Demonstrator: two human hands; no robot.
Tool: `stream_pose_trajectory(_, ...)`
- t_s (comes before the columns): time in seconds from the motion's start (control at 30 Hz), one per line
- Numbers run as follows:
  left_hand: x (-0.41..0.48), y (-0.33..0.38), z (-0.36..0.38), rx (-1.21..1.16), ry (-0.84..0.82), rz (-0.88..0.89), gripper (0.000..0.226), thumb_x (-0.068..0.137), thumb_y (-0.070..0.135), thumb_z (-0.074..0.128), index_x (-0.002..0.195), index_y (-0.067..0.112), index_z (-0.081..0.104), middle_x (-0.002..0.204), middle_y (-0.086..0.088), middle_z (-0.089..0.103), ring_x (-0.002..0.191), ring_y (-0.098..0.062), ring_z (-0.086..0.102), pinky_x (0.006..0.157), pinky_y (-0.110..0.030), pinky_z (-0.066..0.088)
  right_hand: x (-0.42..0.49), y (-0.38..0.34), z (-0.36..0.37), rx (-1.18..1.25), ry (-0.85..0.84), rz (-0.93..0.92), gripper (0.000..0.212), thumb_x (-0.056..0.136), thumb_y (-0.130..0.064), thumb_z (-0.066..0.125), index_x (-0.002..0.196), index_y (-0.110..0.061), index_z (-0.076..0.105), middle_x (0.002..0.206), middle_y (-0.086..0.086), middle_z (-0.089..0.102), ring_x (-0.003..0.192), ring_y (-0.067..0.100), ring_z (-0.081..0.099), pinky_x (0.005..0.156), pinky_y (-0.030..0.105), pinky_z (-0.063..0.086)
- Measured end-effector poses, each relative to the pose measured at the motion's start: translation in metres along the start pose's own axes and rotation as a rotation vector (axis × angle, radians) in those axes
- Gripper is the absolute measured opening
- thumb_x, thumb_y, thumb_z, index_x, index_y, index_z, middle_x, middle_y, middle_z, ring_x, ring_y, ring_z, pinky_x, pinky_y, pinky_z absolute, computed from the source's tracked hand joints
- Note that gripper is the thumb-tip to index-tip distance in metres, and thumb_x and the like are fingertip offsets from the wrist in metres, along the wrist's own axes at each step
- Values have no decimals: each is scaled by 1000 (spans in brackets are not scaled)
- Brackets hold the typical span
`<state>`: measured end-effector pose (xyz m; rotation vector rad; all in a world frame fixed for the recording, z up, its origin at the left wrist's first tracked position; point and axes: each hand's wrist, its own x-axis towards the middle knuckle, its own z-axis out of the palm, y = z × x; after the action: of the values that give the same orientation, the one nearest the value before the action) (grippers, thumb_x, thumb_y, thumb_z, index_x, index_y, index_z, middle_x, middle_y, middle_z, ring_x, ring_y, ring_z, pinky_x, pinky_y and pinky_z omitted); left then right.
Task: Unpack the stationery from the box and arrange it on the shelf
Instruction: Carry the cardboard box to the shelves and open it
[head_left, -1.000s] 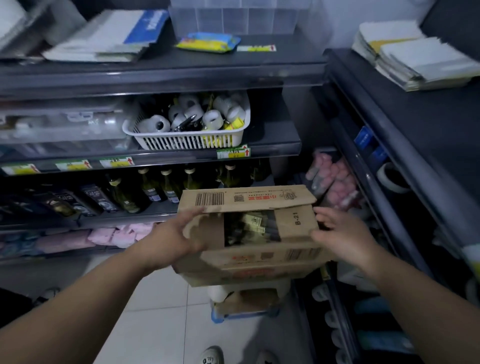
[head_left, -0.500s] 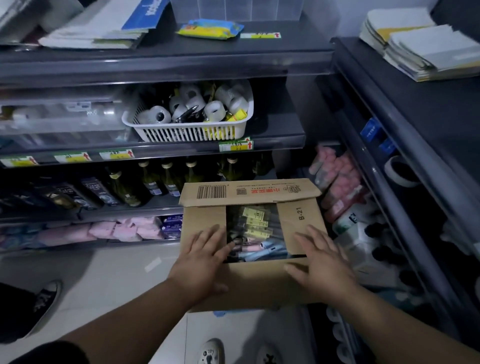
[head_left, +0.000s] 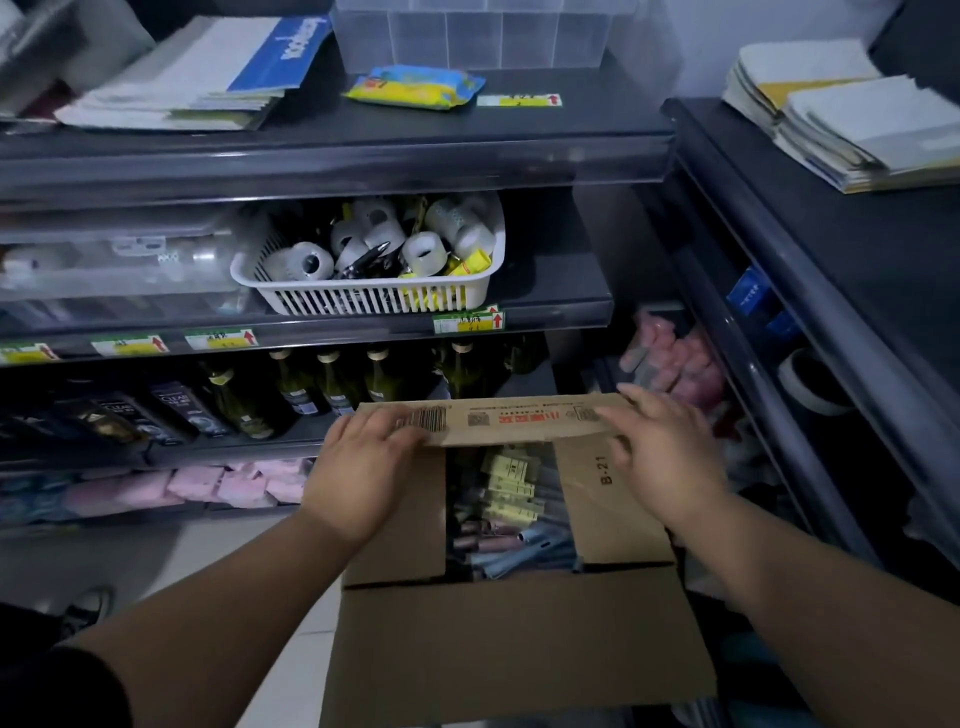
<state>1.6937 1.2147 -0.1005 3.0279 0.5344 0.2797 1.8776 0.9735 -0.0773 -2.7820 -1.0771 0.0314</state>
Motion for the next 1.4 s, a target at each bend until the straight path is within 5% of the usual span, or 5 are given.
stream_pose_trajectory(0.23, 39, -1, -9, -192, 194, -32, 28, 86, 15, 37, 91, 10, 64, 88, -10, 57, 73, -31, 54, 56, -36, 49, 44, 6, -12, 52, 214, 6, 23, 82, -13, 68, 104, -19, 72, 102, 3, 63, 97, 28, 53, 79, 38, 38)
stream_pose_trajectory(0.4, 58, -6, 2, -201, 137, -39, 46, 75, -1, 65, 120, 7, 61, 118, -13, 56, 100, -34, 56, 85, -40, 50, 65, 7, -8, 144, 106, 24, 51, 90, -19, 61, 140, -22, 48, 144, 3, 44, 126, 27, 42, 102, 43, 39)
stream_pose_trajectory(0.7, 46, -2, 36, -73, -434, -170, 88, 85, 65, 47, 151, 34, -2, 161, 8, -3, 147, -21, -2, 119, -40, 7, 62, 0, 31, 84, -456, 47, 75, 93, -57, 42, 155, -27, 12, 162, -5, -1, 149, 19, 1, 121, 34, 11)
stream_pose_trajectory(1.2, 26, 46, -17, 113, -384, 109, 60, 88, 17, 49, 146, 26, 34, 160, 1, 12, 147, -17, 2, 118, -38, -2, -1, -34, -3, -19, -357, -41, 77, 89, -36, 56, 153, -27, 15, 162, -9, -4, 148, 16, -6, 121, 42, 1)
stream_pose_trajectory(1.4, 17, 41, -52, 518, -673, 278, 28, 93, 16, 46, 113, 17, 64, 120, -2, 62, 120, -22, 50, 116, -38, 14, -7, -40, -41, -591, -350, -287, 42, 96, -22, 46, 137, -16, 50, 160, 11, 14, 148, 29, -1, 115, 53, -16)
